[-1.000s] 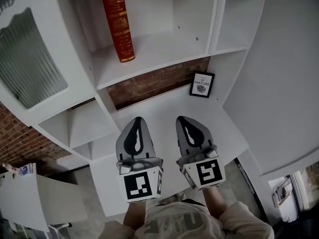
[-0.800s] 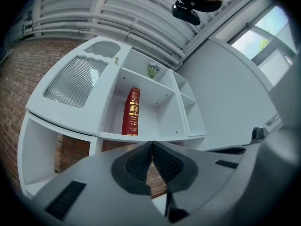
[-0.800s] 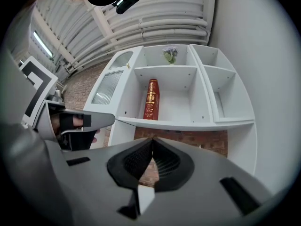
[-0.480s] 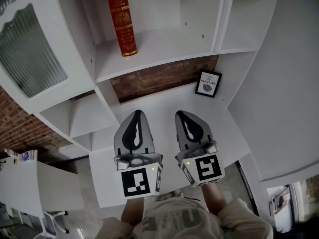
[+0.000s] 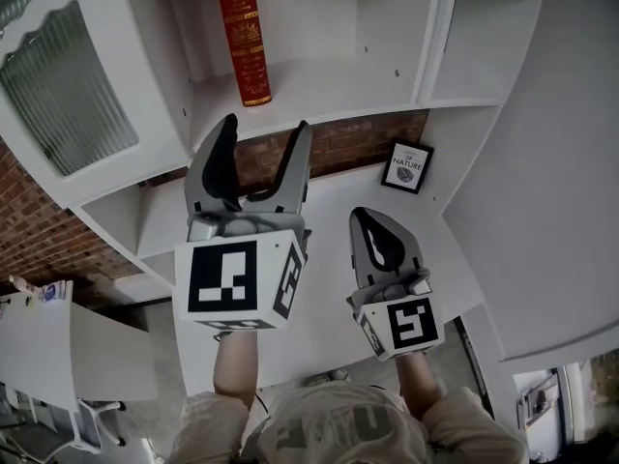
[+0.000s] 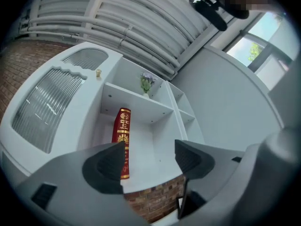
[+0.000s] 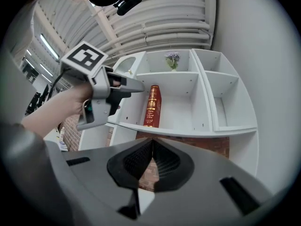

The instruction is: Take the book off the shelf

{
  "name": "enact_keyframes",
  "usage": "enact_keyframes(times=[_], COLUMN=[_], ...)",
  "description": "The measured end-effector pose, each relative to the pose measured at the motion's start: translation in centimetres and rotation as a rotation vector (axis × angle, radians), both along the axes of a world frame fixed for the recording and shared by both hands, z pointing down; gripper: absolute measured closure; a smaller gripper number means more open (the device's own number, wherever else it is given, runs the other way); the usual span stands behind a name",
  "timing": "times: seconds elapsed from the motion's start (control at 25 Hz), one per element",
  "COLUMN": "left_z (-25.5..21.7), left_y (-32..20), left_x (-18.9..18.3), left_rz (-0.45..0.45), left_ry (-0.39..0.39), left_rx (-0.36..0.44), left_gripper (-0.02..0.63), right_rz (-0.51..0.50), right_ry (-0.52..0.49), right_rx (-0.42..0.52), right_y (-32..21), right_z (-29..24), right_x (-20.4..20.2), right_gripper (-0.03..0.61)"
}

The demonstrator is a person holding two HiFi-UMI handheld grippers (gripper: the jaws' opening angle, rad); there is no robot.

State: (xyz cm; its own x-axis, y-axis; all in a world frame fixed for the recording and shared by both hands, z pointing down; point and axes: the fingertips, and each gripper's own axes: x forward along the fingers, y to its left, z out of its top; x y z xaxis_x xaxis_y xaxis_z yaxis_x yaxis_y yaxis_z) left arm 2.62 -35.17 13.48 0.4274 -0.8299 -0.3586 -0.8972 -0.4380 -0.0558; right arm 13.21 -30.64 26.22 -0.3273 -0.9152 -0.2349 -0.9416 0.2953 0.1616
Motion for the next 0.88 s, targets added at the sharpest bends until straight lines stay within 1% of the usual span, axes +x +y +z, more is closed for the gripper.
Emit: enact_keyframes(times=[0.04, 0.08, 0.2, 0.28, 0.4, 0.48, 0.72, 0.8, 0.88], left_z=[-1.1, -2.0, -3.8, -4.6, -5.3, -5.2, -5.0, -5.3, -5.7], left_y=[-0.9, -1.9, -5.3, -7.7, -11.2, -13.2, -19.4, -20.9, -21.8], left_x=[-0.1, -0.2, -0.5, -0.8, -1.4, -1.9, -2.5, -2.6, -2.8], left_rz=[-0.011, -0.029, -0.069, -0.107, -0.198, -0.241, -0.295, -0.322, -0.343], left_ry=[0.018, 0.035, 0.057, 0.047, -0.012, -0.041, -0.019, -0.029, -0.040], left_rx=[0.003, 0.001, -0.029, -0.046, -0.075, -0.108, -0.229, -0.243, -0.246], left_gripper=[0.271, 0.247, 0.232, 0.225, 0.224, 0.224, 0.224, 0.224, 0.224], right_rz=[0.006, 0.015, 0.034, 0.035, 0.053, 0.076, 0.119, 0.133, 0.142], right_ry=[0.004, 0.005, -0.009, -0.022, -0.031, -0.040, -0.124, -0.143, -0.140], right_rx=[0.000, -0.002, -0.009, -0.012, -0.023, -0.036, -0.076, -0.077, -0.076], right_y=[0.1, 0.1, 0.3, 0.5, 0.7, 1.0, 1.3, 1.4, 1.4], right_z=[-0.1, -0.2, -0.4, -0.5, -0.4, 0.0, 1.4, 1.6, 1.4], right_x=[0.1, 0.3, 1.1, 1.4, 2.2, 3.1, 5.9, 6.5, 6.8], right_gripper=[0.566, 0.566, 0.566, 0.566, 0.566, 0.566, 0.566, 0.566, 0.566])
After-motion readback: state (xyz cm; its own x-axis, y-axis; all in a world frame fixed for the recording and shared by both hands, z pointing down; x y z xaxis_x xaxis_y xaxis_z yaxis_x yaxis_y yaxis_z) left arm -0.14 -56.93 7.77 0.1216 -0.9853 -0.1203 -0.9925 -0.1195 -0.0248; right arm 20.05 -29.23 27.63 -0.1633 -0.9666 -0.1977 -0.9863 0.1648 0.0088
